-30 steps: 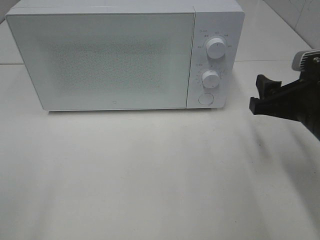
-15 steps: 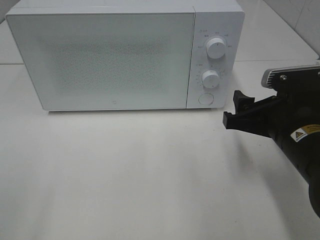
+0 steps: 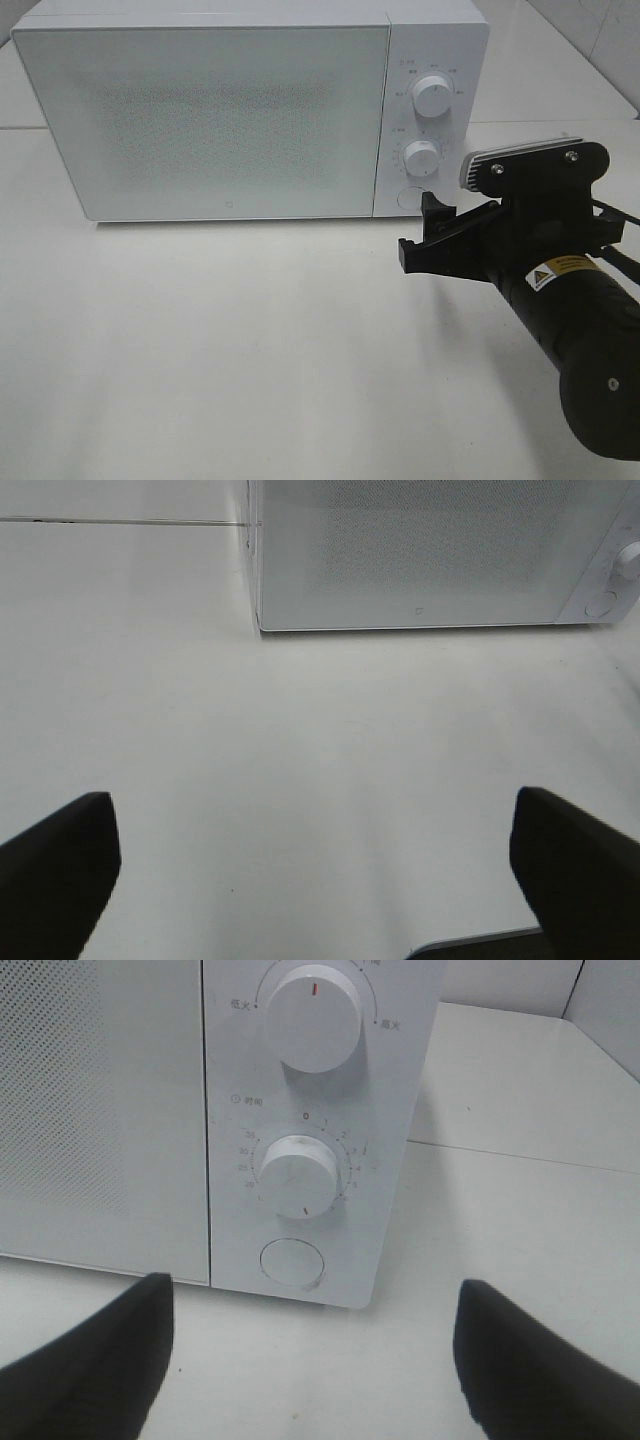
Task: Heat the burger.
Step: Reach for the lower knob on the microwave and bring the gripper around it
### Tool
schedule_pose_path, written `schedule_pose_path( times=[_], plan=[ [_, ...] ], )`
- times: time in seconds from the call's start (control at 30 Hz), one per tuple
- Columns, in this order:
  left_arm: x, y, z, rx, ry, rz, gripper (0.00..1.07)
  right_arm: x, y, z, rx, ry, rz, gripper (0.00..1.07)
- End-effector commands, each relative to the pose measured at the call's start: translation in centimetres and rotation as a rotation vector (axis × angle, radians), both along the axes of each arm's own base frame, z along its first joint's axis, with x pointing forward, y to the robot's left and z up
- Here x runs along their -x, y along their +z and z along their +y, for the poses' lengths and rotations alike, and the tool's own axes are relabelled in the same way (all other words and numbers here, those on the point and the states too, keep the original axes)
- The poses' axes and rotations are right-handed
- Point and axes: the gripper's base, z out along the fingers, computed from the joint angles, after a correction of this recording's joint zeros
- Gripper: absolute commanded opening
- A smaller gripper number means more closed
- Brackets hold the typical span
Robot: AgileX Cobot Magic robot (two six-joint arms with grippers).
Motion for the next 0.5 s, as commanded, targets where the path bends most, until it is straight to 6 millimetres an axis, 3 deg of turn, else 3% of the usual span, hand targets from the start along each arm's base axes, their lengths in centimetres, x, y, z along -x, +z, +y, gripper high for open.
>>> schedule_pose_path(
  times=[0.03, 0.33, 0.5],
  plan=[
    [0.2, -0.1, 0.0, 0.006, 0.003, -0.022, 0.98, -0.2, 0.3, 0.1, 0.006, 0.001, -0.03, 0.75],
    [0.2, -0.1, 0.0, 0.006, 0.003, -0.022, 0.98, -0.4, 0.5, 0.2, -0.002, -0.015, -0.055, 0.75],
    [0.2, -0.1, 0.0, 0.006, 0.003, -0.022, 0.98, -1.7, 1.6, 1.0, -0.029, -0.032, -0.093, 0.75]
  ],
)
